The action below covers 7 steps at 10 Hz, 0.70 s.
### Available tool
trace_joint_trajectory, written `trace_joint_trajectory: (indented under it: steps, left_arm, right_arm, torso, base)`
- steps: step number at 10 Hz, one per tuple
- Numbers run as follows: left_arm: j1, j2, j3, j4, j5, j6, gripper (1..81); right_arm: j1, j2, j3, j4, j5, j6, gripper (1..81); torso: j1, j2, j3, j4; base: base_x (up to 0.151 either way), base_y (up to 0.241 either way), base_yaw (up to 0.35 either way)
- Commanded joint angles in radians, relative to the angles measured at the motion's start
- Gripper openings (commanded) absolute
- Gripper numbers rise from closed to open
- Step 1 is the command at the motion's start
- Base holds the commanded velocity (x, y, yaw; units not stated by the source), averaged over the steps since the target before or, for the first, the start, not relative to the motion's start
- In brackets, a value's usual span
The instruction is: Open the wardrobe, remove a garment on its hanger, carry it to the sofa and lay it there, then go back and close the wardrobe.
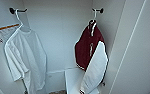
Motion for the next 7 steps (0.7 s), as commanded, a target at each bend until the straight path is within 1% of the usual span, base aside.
trace_joint_trajectory:
  steps: [1,2,3,4,5,7]
  left_arm:
    - [-0.03,0.005,0.007,0.004,0.055,0.011,81.1]
    - [-0.039,0.002,0.01,0.006,0.052,0.013,81.1]
    - [-0.05,-0.004,0.024,0.007,0.051,0.014,81.1]
    - [-0.062,-0.025,0.068,0.024,0.049,0.016,81.1]
    - [-0.077,-0.068,0.152,0.047,0.046,0.014,81.1]
    - [-0.136,-0.16,0.332,0.053,0.043,0.011,81.1]
  right_arm:
    - [0.038,0.001,0.001,-0.009,-0.057,0.001,81.1]
    - [0.039,0.001,0.001,-0.008,-0.057,0.001,81.1]
    - [0.039,0.002,0.003,-0.008,-0.057,0.001,81.1]
    - [0.039,0.002,0.003,-0.006,-0.057,0.001,81.1]
    - [0.039,0.002,0.006,-0.006,-0.057,0.001,81.1]
    - [0.039,0.004,0.007,-0.009,-0.057,-0.001,81.1]
  torso:
    - [0.0,0.0,0.0,0.002]
    - [0.0,0.0,0.0,-0.023]
    - [0.0,0.0,0.0,-0.034]
    - [0.0,0.0,0.0,-0.033]
    - [0.0,0.0,0.0,-0.033]
    - [0.0,0.0,0.0,-0.033]
  base:
    - [0.0,0.0,0.0]
    - [0.0,0.0,0.0]
    - [0.0,0.0,0.0]
    - [0.0,0.0,0.0]
    - [0.0,0.0,0.0]
    - [0.0,0.0,0.0]
